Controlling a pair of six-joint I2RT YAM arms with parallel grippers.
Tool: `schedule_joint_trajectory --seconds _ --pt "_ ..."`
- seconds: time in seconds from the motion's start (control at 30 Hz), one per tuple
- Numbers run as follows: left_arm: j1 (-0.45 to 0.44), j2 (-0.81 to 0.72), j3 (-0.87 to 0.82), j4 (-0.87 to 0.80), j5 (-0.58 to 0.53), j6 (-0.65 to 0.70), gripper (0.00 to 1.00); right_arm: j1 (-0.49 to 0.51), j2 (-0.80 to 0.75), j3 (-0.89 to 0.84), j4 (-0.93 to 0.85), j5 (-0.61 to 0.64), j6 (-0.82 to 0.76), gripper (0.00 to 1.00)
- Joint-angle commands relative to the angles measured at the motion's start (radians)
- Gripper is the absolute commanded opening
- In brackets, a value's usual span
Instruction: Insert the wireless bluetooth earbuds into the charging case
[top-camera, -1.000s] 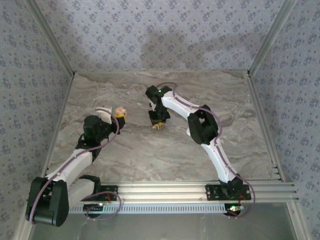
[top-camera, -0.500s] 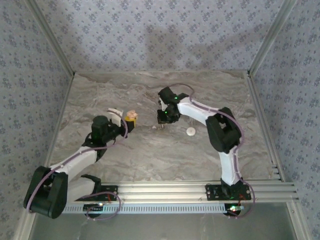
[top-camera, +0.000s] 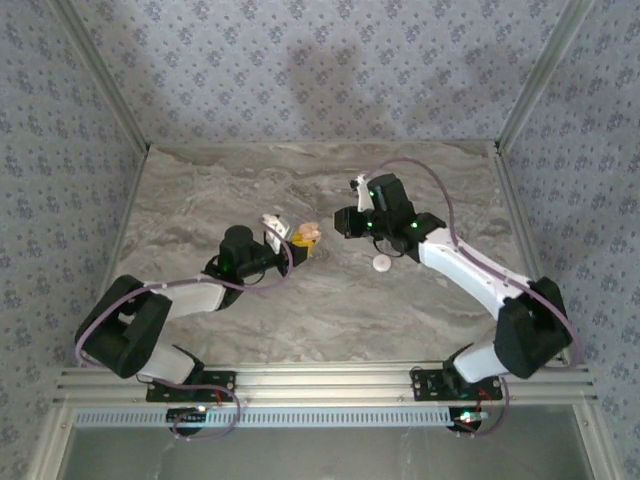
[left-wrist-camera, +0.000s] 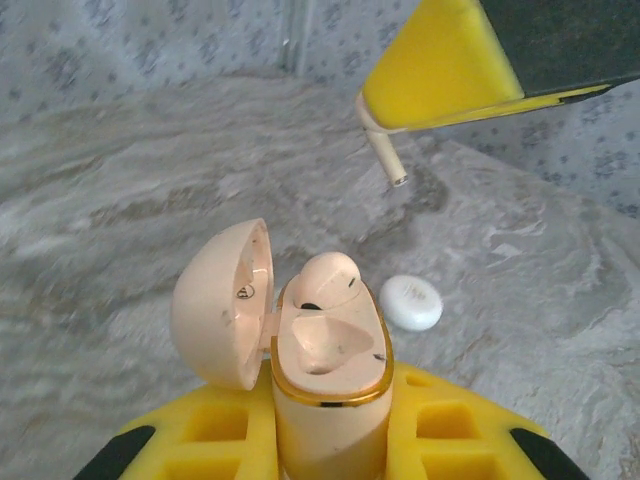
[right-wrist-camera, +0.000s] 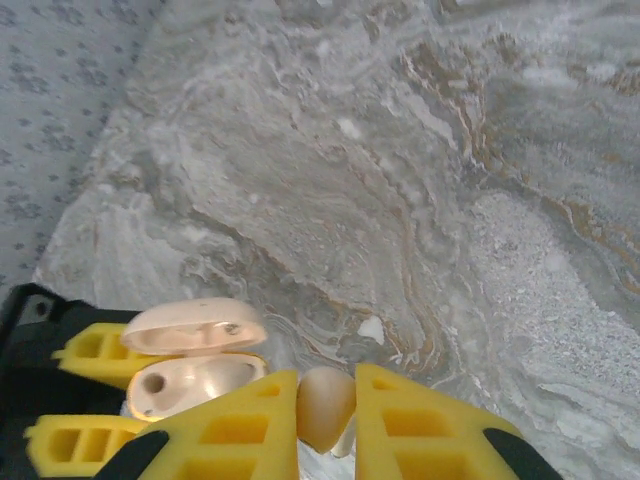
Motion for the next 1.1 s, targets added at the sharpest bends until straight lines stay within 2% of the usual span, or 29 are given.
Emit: schedule_joint_trajectory --seconds 0.0,0.3,0.63,1.07 --pt "-0.034 0.030 0.060 0.131 0.066 0.046 0.17 -0.002 -0.090 -0.067 0.115 -0.005 -0.028 0.19" --pt "-0.087 0.071 0.125 0.133 0.094 0.108 0.17 0.005 -0.217 -0.170 0.280 -0.094 -0.059 0.19" --pt "-0.103 0.070 0.144 0.152 0.055 0.090 0.17 0.026 -0.217 -0.192 0.355 -0.149 -0.075 0.19" --pt "-0.102 0.036 0.154 0.152 0.035 0.065 0.17 0.046 -0.195 -0.219 0.363 -0.143 -0.073 0.19"
